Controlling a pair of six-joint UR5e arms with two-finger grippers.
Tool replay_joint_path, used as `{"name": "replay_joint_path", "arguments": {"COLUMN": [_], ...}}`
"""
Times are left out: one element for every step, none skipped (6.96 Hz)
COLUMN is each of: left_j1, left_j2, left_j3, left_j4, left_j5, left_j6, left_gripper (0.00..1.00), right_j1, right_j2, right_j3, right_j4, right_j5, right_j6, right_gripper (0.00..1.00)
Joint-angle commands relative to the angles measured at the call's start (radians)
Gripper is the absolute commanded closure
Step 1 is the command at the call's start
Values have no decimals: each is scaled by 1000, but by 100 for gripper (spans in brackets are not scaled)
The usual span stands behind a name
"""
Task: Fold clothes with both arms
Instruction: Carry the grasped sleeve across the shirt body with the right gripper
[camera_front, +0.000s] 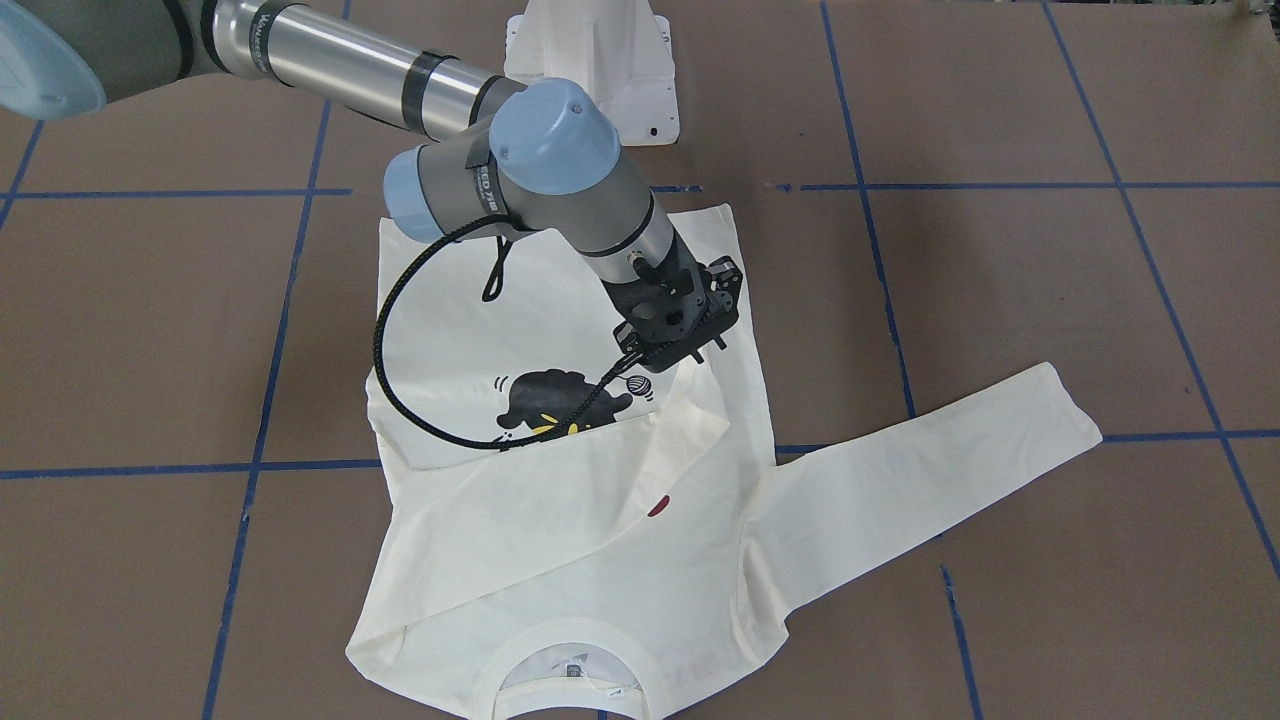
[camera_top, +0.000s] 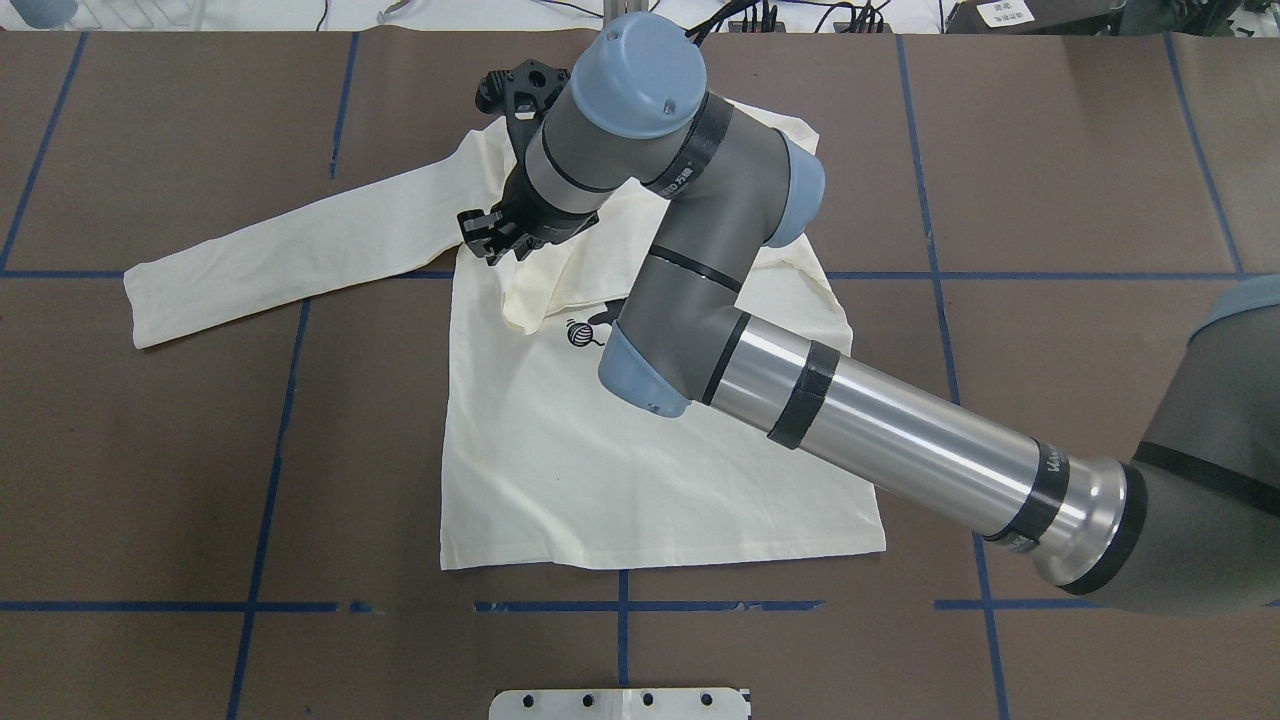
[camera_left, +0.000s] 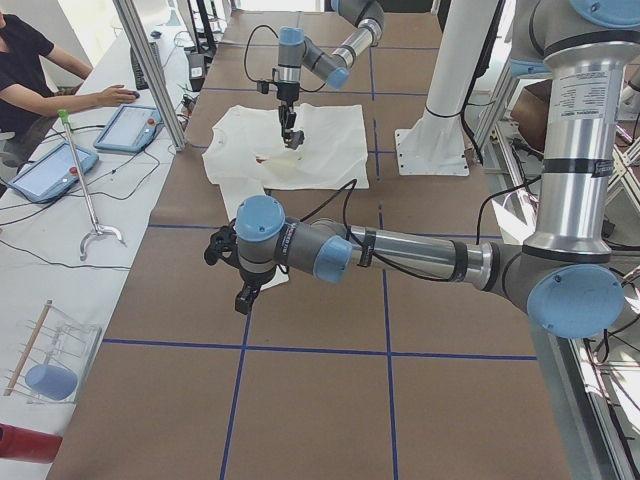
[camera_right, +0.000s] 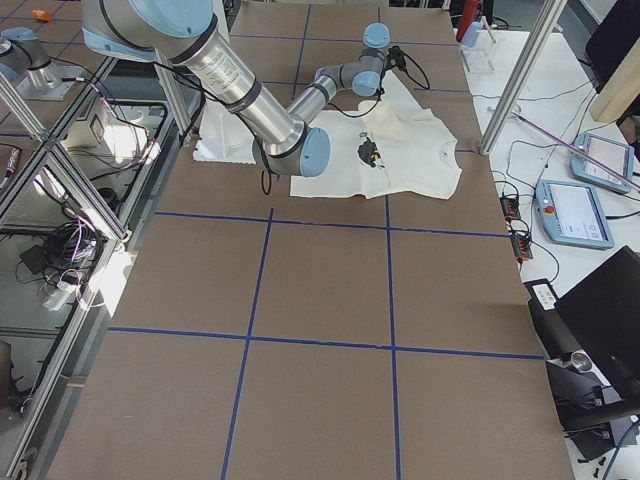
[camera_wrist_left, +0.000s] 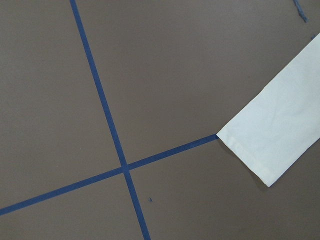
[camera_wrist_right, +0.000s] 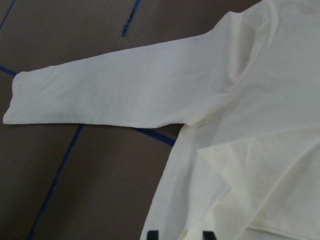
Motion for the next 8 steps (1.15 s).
{"name": "replay_joint_path", "arguments": {"left_j1": [1,5,17,81,175,230,279,367], "left_j2": [4,1,-4,-1,11,33,48,47], "left_j3": [0,0,-4,-5,-6,-8,-6,-5], "left_j4": [0,-1,-12,-122,-221,-306,-374,-406], "left_j5": [0,3,32,66,124,152,213,292], "left_j6": [-2,-5,-82,-289,-504,-640,-744,-835], "left_gripper": [0,0,0,0,0,0,0,0], "right_j1": [-35,-38,-33,-15,44,113,170,248], "right_j2": [105,97,88,70,-3,-160,-333,-417], "right_j3": [-110,-113,-101,-25,102,253,379,411], "right_j4": [-2,-13,-66,-267,-455,-528,-557,-561], "right_j5": [-77,-86,-80,-75,-33,18,38,81], "right_j6": [112,178,201,200,176,66,-58,-155], "right_gripper": [0,0,0,0,0,0,0,0]}}
